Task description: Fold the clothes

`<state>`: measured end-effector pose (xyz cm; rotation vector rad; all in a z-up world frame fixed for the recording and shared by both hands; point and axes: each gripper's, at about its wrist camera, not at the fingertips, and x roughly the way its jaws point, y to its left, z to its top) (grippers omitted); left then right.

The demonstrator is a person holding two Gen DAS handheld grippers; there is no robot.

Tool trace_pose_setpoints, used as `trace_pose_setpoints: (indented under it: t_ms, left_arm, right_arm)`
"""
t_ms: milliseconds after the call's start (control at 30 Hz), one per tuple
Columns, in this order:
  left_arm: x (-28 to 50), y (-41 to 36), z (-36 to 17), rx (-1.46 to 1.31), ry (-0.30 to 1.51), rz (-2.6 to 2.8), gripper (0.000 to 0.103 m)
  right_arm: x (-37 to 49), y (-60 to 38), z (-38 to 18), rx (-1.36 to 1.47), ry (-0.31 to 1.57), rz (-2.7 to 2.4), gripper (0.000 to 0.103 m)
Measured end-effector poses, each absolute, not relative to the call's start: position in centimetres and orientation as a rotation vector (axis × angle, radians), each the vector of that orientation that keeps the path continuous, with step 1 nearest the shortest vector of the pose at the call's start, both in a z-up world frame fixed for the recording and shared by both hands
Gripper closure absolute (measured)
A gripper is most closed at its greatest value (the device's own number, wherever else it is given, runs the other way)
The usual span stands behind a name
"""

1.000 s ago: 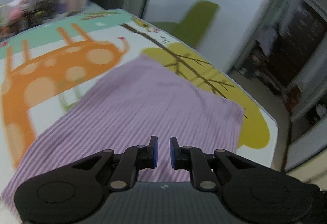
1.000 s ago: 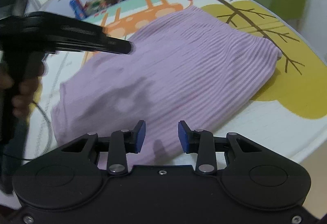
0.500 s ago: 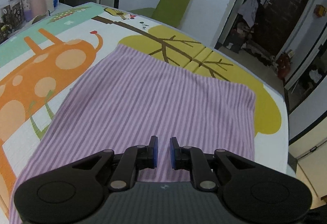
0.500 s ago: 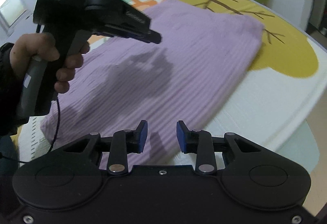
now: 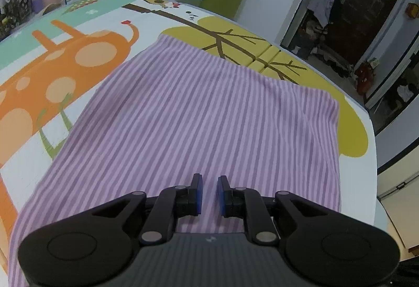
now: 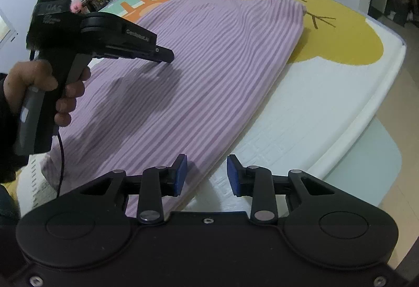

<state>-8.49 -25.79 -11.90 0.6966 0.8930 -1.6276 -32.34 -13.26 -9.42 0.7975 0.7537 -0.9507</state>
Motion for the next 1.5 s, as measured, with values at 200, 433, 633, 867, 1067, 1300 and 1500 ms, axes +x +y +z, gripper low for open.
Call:
trace_pose_setpoints:
  t_ms: [200, 433, 633, 867, 1067, 1300, 1500]
  left_arm:
    - [-7.9, -24.8, -12.0, 0.699, 0.907, -1.632, 0.088]
    - [-6.9, -22.9, -12.2, 0.686, 0.939, -1.628, 0.088]
    - [-6.3, -21.1, -12.1, 0.702, 0.940, -1.626, 0.088]
    - [-5.2, -19.3, -11.9, 0.708, 0.966, -1.596, 0.088]
    - [-4.5, -17.7, -11.7, 0.753, 0.977, -1.547, 0.085]
    - [-4.1, -15.5, -11.5, 0.772, 0.964, -1.513, 0.085]
    - [-3.7, -14.0, -11.4, 0.765, 0.975, -1.491, 0.085]
  right_arm:
    - [-32.0, -13.3, -10.0, 0.812, 0.772, -0.969, 0.072]
    - [-31.8, -13.8, -10.4, 0.837, 0.775, -0.981, 0.071]
    - [-31.8, -13.8, -10.4, 0.841, 0.779, -0.979, 0.070]
    - [-31.6, -13.9, -10.4, 0.835, 0.786, -0.962, 0.064]
    - [-31.8, -13.9, -10.3, 0.830, 0.789, -0.936, 0.064]
    - [-32.0, -13.5, -10.3, 0.832, 0.792, -0.890, 0.063]
    - [-32.2, -13.3, -10.3, 0.849, 0.796, -0.850, 0.063]
